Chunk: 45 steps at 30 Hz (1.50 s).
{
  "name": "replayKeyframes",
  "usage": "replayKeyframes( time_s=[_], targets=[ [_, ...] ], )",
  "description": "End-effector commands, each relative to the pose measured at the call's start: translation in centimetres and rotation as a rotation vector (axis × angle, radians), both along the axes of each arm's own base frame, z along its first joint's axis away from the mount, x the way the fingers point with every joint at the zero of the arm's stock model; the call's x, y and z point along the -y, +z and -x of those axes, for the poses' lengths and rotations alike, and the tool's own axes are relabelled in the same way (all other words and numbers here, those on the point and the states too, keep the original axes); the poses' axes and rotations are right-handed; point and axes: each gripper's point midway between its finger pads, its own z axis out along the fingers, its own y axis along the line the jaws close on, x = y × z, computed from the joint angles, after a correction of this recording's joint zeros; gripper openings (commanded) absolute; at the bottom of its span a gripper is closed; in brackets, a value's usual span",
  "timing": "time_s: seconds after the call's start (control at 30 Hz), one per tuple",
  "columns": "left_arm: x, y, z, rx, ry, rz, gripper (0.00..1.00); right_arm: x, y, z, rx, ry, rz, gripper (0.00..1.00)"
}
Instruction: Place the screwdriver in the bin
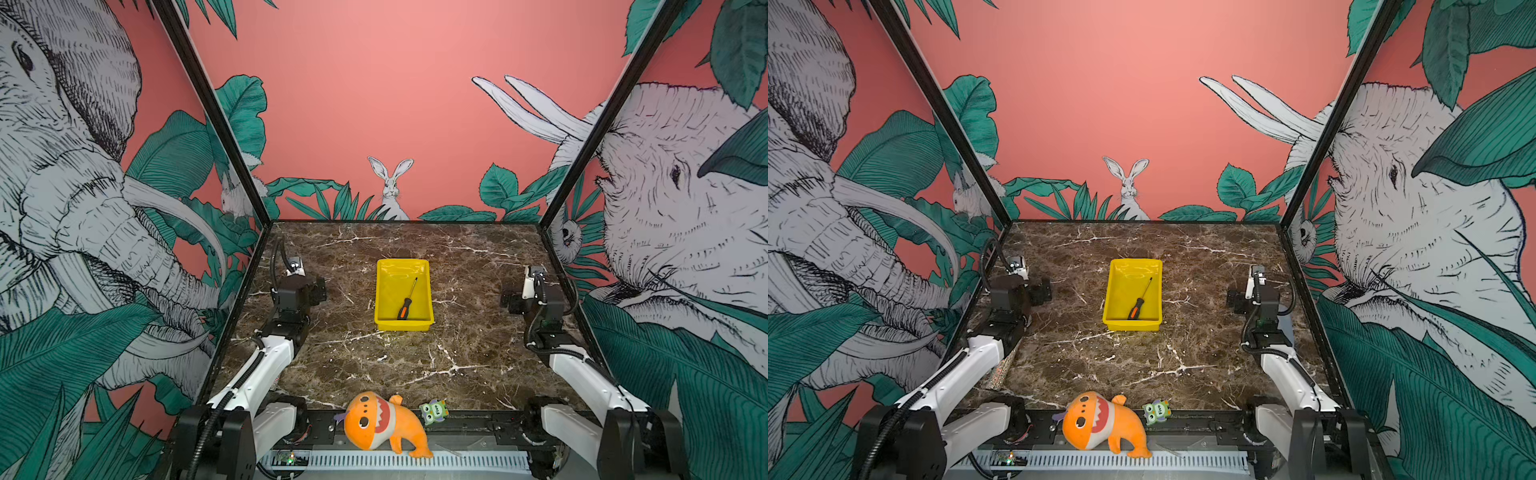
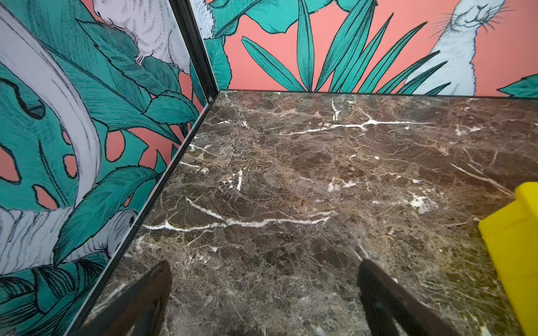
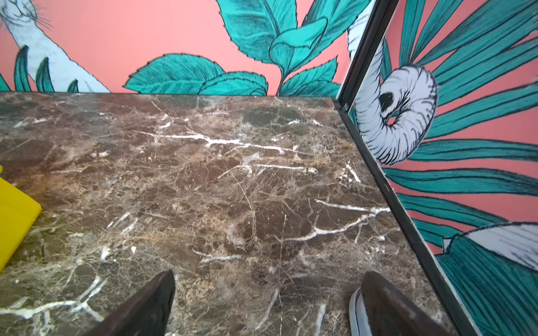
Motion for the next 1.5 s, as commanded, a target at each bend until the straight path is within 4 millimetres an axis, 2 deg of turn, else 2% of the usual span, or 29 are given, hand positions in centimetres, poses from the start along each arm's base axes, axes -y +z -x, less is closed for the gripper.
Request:
replayKeyframes(
  time_s=[0.0, 0.17, 0.27, 0.5, 0.63, 0.7, 0.77, 0.97, 1.23, 1.33, 1.47],
  targets=[
    [0.0, 1.2, -0.6, 0.069, -0.033, 0.011, 1.0, 0.6, 1.5, -0.5, 0.059, -0.028, 0.012, 0.99],
    [-1.1, 1.1, -0.9, 0.172, -0.033, 0.118, 1.0, 0.2, 0.2, -1.3, 0.046, -0.013, -0.011, 0.99],
    [-1.7, 0.6, -1.1, 0.15, -0.027, 0.097, 1.0, 0.2, -0.7, -1.9, 0.064, -0.014, -0.001, 0.99],
    [-1.4, 0.6, -1.9, 0.128, -0.064, 0.063, 1.0, 1.0, -2.5, -2.2, 0.146, -0.06, 0.042, 0.99],
    [-1.7, -0.4, -2.0, 0.097, -0.063, 0.021, 1.0, -0.2, -5.3, -3.1, 0.122, 0.0, 0.043, 0.99],
    [-1.4, -0.7, -2.1, 0.103, -0.085, 0.014, 1.0, -1.3, -5.1, -3.8, 0.166, 0.038, 0.094, 0.99],
    [-0.8, -1.1, -2.4, 0.121, -0.125, 0.007, 1.0, -2.0, -6.0, -3.8, 0.067, 0.039, 0.133, 0.99],
    [-0.7, -4.0, -3.1, 0.095, -0.138, -0.001, 1.0, -1.8, -5.8, -4.4, 0.087, 0.045, 0.112, 0.99],
    [-0.2, -6.3, -4.1, 0.07, -0.168, -0.003, 1.0, -1.8, -5.9, -4.6, 0.072, 0.056, 0.097, 0.99],
    [0.6, -6.7, -4.4, 0.064, -0.22, -0.003, 1.0, -1.8, -5.9, -4.6, 0.072, 0.057, 0.095, 0.99],
    [0.6, -6.7, -4.0, 0.095, -0.216, -0.005, 1.0, -1.9, -5.8, -4.2, 0.094, 0.059, 0.109, 0.99]
  ],
)
